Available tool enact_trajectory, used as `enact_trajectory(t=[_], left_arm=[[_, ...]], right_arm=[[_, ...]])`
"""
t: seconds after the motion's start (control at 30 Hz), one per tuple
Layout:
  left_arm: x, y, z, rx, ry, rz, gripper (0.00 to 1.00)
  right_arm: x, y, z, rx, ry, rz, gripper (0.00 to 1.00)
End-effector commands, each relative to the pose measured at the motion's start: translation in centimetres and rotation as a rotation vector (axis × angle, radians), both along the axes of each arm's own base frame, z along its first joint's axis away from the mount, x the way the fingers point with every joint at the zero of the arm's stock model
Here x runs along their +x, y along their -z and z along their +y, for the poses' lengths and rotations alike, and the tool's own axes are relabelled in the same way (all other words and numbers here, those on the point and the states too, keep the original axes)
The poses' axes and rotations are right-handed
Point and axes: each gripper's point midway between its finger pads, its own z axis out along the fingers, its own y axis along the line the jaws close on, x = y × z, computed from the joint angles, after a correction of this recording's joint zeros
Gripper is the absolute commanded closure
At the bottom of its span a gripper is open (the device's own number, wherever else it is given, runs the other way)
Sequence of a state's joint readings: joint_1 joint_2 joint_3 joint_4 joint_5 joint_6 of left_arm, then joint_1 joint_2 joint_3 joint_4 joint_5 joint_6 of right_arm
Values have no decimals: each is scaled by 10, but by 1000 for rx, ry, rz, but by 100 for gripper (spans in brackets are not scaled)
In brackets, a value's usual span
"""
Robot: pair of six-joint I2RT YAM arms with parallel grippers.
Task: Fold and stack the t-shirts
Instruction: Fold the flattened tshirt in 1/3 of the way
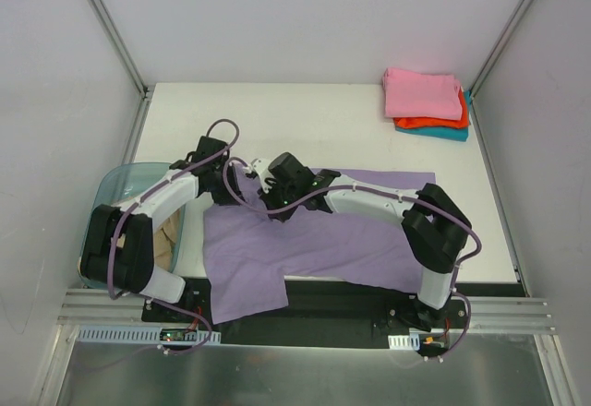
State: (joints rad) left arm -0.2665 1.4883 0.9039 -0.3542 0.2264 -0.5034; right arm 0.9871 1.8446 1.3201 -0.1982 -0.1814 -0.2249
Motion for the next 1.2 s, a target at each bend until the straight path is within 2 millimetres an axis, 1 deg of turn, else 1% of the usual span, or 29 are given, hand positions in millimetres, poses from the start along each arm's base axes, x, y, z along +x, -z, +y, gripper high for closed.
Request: enact_trajectory(t=[0.0, 0.07, 0.13, 0.2, 0.23, 0.33, 0.47, 0.5, 0.53, 0.57, 0.63, 0.67, 0.7, 0.73, 0.77, 0.8, 0.83, 0.87, 0.9, 0.93, 0.97, 1.0, 1.03, 1.07, 1.1, 1.13, 1.17], left_arm=[[-31, -10, 3, -28, -25, 31, 100], [-45, -6, 4, -17, -20, 59, 100], [-64, -4, 6, -4, -17, 108, 100], [-75, -4, 8, 17, -21, 128, 100], [-87, -2, 10, 34, -23, 166, 100], [-104, -4, 12, 51, -17, 212, 100], [-125, -2, 14, 73, -1, 271, 100], [-128, -2, 14, 75, 1, 281, 100], [-131, -2, 14, 79, 6, 288, 100], [-134, -2, 14, 85, 14, 295, 98], [-134, -9, 9, 63, 32, 284, 79], [-134, -13, 6, 49, 44, 277, 66], [-132, -17, 4, 41, 56, 259, 48], [-128, -24, 1, 29, 62, 240, 13], [-126, -30, -2, 18, 68, 224, 1], [-120, -38, -4, 8, 76, 190, 1], [-115, -43, -5, 6, 75, 169, 1], [-109, -46, -4, 18, 68, 154, 1], [-98, -57, -7, 16, 73, 114, 1], [-92, -61, -8, 20, 70, 97, 1], [-83, -61, -10, 31, 67, 97, 1], [-66, -72, -14, 27, 61, 46, 1], [-57, -75, -17, 26, 60, 34, 1], [-47, -68, -21, 34, 58, 51, 1], [-31, -76, -25, 34, 52, 18, 1], [-20, -74, -27, 45, 39, 11, 1], [-11, -59, -28, 70, 33, 54, 1]], right_arm=[[-30, -18, -18, -25, -122, 45, 99], [-29, -16, -28, -56, -120, 39, 99], [-32, -16, -31, -61, -132, 49, 99], [-35, -12, -34, -66, -139, 77, 99], [-39, -12, -33, -57, -149, 95, 99], [-46, -9, -33, -49, -166, 127, 99], [-42, -7, -38, -65, -135, 126, 99], [-42, -7, -40, -65, -127, 134, 98], [-44, -9, -40, -61, -128, 142, 85], [-45, -9, -41, -62, -129, 151, 70], [-49, -10, -44, -62, -132, 162, 39], [-49, -11, -46, -64, -127, 164, 23], [-47, -13, -48, -67, -106, 161, 3], [-46, -21, -51, -56, -91, 156, 3], [-41, -22, -57, -51, -61, 162, 3], [-37, -25, -61, -43, -35, 165, 3], [-25, -37, -69, -6, 31, 165, 3], [-19, -37, -78, -1, 74, 172, 3], [-8, -40, -87, 3, 131, 155, 3], [11, -43, -104, 16, 238, 160, 3], [21, -52, -117, 35, 302, 144, 3], [29, -46, -134, 22, 379, 154, 3], [50, -45, -160, 28, 489, 160, 3], [58, -43, -176, 36, 578, 181, 3], [66, -35, -197, 9, 653, 180, 3], [78, -29, -227, 3, 774, 213, 3], [82, -25, -243, 3, 841, 241, 3]])
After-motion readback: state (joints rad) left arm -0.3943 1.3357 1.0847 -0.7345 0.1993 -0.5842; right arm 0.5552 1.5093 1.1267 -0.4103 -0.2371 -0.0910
